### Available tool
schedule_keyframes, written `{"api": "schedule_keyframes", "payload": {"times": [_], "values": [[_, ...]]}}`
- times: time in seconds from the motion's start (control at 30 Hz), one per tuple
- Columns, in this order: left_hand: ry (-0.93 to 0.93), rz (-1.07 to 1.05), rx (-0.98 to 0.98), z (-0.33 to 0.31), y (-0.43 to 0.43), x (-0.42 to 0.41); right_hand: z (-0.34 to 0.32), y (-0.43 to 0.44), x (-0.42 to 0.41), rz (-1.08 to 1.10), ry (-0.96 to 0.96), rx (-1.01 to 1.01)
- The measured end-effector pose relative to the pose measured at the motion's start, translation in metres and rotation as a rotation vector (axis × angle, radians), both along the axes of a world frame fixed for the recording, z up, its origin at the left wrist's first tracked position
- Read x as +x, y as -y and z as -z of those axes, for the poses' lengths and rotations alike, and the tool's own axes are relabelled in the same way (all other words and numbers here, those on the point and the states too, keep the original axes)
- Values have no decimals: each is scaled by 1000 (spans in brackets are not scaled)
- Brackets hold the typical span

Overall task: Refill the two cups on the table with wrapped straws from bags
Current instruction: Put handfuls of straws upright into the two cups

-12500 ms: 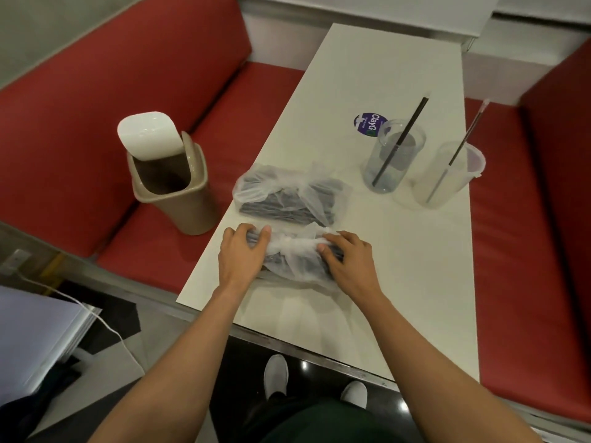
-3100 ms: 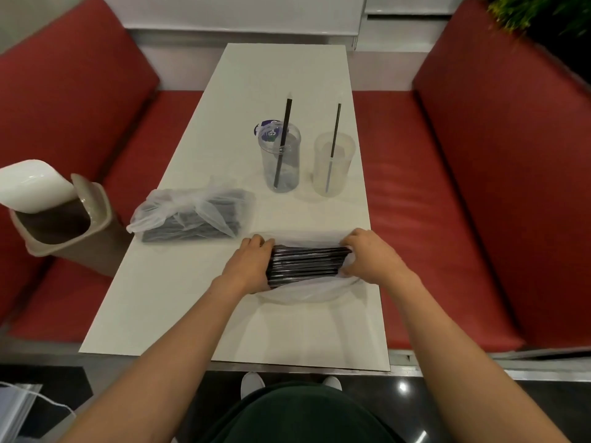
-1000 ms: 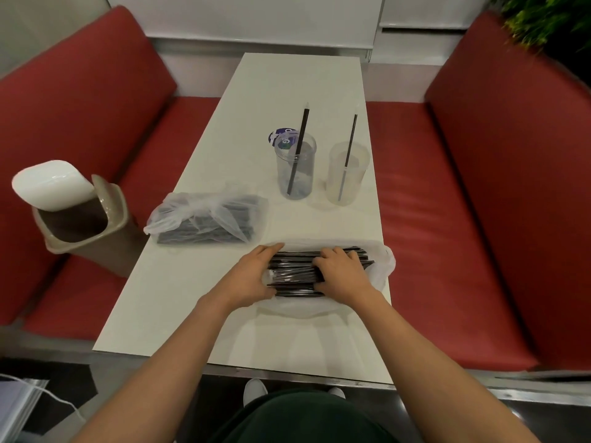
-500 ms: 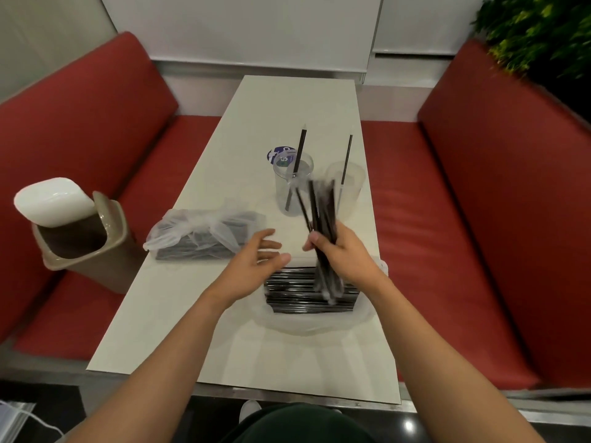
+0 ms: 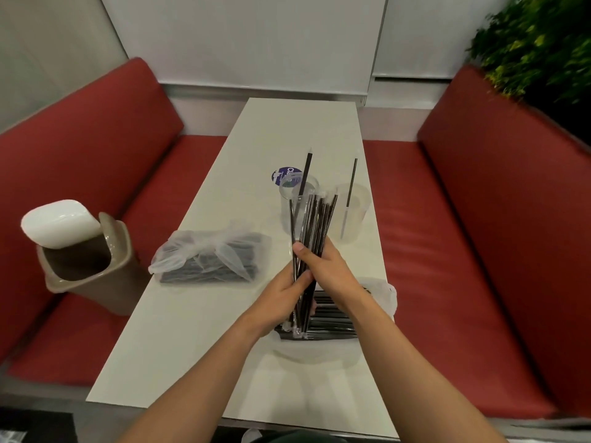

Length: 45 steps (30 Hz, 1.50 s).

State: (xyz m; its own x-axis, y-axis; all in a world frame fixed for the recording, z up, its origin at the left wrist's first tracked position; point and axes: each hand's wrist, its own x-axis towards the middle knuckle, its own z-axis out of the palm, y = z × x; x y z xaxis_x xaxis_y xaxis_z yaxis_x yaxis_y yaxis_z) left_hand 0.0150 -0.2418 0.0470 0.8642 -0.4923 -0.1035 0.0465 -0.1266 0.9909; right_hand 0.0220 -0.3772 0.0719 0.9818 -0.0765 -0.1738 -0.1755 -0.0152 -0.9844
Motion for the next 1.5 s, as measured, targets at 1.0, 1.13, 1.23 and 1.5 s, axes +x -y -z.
{"api": "schedule_keyframes", "payload": {"times": [1.0,1.13,1.23,1.5], "values": [[-180,-86,-72,1,-35,31,-17,-2,8,118,-54,-154],[-106,-276,-8,-4,-24,46,-36,23,15,184,29,-151],[-16,-291,27,-11,-24,62,-65,50,32,343,203,-121],[-14,-185,-88,-37,-3,86,-95,120,98,706,490,-257]]}}
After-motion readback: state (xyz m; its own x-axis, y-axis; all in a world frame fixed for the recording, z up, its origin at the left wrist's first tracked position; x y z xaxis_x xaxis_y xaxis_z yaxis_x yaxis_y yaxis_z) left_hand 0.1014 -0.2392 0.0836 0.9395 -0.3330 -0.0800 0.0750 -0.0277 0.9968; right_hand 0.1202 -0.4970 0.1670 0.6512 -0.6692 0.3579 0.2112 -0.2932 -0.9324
